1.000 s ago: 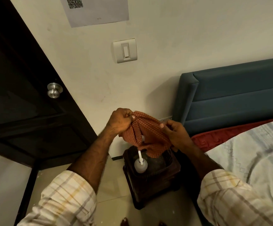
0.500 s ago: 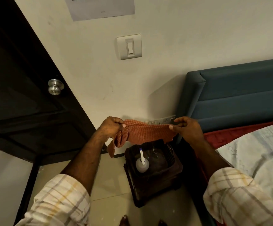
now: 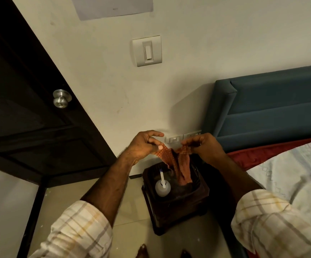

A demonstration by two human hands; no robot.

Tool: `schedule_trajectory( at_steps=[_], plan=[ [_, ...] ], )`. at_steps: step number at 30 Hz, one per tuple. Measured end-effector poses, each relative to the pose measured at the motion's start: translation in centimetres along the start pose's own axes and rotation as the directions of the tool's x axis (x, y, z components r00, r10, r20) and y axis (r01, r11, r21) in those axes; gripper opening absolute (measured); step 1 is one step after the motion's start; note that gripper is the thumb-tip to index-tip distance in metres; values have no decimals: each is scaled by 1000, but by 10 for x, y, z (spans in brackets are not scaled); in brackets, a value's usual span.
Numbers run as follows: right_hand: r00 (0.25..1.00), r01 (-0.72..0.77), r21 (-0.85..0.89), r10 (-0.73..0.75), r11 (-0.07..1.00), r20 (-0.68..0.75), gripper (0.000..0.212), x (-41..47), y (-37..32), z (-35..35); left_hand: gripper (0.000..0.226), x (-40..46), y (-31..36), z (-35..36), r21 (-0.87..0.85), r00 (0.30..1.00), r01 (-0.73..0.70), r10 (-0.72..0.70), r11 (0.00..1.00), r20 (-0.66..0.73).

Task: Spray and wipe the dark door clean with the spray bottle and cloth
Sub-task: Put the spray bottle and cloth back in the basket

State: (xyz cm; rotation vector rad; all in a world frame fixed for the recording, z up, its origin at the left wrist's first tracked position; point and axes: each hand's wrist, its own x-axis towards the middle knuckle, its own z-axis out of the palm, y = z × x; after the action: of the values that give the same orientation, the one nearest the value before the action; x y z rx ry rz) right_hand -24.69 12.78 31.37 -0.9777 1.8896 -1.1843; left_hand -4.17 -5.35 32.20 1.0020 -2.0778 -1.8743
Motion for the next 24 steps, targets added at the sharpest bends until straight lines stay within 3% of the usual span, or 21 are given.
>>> schedule_trajectory(
  at_steps=[3, 6, 9, 15, 20, 24],
  plan=[
    [998, 68, -65, -69, 996, -2, 16, -1, 5, 4, 40, -2, 3, 7, 37, 998, 20, -17, 999, -60],
    [992, 129, -94, -128, 987, 9, 9, -1, 12, 10, 45, -3, 4, 13, 5, 994, 36, -35, 999, -107],
    [989, 147, -6, -147, 989, 32, 4, -4, 13, 17, 47, -4, 5, 14, -141, 989, 102, -117, 985, -96],
    [989, 143, 73, -144, 987, 11, 20, -10, 13, 19, 33, -12, -6, 13, -475, 976, 196, -217, 858, 11],
    [986, 145, 52, -148, 988, 76, 12, -11, 8, 21, 37, -19, -5, 15, -455, 980, 186, -197, 871, 23],
    [984, 127, 173, -146, 977, 98, 10, -15, -1, 26, 42, -22, -3, 21, -429, 988, 146, -151, 892, 22]
  ],
)
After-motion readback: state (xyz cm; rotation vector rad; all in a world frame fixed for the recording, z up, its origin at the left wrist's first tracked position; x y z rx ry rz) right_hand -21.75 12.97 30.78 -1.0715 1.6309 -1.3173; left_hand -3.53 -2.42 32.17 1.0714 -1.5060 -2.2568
